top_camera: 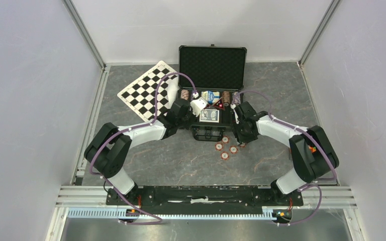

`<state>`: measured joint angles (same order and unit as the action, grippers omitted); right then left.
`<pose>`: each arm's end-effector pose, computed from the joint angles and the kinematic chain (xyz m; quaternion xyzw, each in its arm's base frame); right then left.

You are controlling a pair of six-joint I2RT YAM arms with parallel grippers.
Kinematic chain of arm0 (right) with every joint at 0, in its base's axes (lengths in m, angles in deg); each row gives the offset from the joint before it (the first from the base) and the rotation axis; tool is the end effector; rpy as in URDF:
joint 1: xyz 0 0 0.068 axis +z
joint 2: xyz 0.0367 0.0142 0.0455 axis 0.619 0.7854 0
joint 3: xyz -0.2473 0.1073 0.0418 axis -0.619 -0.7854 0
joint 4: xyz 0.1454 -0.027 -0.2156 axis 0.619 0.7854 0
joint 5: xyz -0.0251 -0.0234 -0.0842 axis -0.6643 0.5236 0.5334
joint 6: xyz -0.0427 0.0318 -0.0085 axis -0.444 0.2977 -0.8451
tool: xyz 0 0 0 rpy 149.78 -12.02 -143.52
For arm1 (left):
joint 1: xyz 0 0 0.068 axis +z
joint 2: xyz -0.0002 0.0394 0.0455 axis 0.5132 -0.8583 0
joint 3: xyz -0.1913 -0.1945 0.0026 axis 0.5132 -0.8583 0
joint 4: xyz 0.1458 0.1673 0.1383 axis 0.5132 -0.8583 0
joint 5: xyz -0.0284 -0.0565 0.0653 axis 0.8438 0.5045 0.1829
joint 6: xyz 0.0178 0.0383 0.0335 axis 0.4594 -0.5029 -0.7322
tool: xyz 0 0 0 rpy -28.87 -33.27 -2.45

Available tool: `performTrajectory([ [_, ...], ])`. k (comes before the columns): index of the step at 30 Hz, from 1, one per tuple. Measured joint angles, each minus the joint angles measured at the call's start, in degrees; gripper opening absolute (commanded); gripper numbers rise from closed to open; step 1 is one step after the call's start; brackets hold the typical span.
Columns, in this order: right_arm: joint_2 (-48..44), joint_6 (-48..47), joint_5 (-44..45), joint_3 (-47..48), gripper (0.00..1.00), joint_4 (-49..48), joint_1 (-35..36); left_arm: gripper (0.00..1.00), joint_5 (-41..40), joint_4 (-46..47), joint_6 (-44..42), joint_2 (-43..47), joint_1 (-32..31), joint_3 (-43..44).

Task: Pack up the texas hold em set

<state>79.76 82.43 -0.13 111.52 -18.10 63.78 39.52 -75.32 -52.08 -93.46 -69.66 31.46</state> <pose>0.2468 0.1163 0.1586 -0.1166 0.9811 0.0306 0.1513 0.2718 -0.2166 0.1900 0.3891 0.8048 -0.0782 0.4413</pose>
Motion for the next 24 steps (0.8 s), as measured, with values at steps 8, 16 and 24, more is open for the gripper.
performTrajectory([
  [8,0.94,0.57,1.4,1.01,0.41,0.02,1.07,0.07,0.04,-0.04,-0.02,0.0,-0.33,0.0],
  [16,-1.46,1.9,4.81,0.35,0.41,1.77,3.32,0.07,0.04,-0.04,-0.02,0.0,-0.37,0.02],
  [24,-3.72,2.49,8.41,2.84,0.41,5.35,6.23,0.07,0.04,-0.07,-0.02,0.0,-0.61,0.02],
])
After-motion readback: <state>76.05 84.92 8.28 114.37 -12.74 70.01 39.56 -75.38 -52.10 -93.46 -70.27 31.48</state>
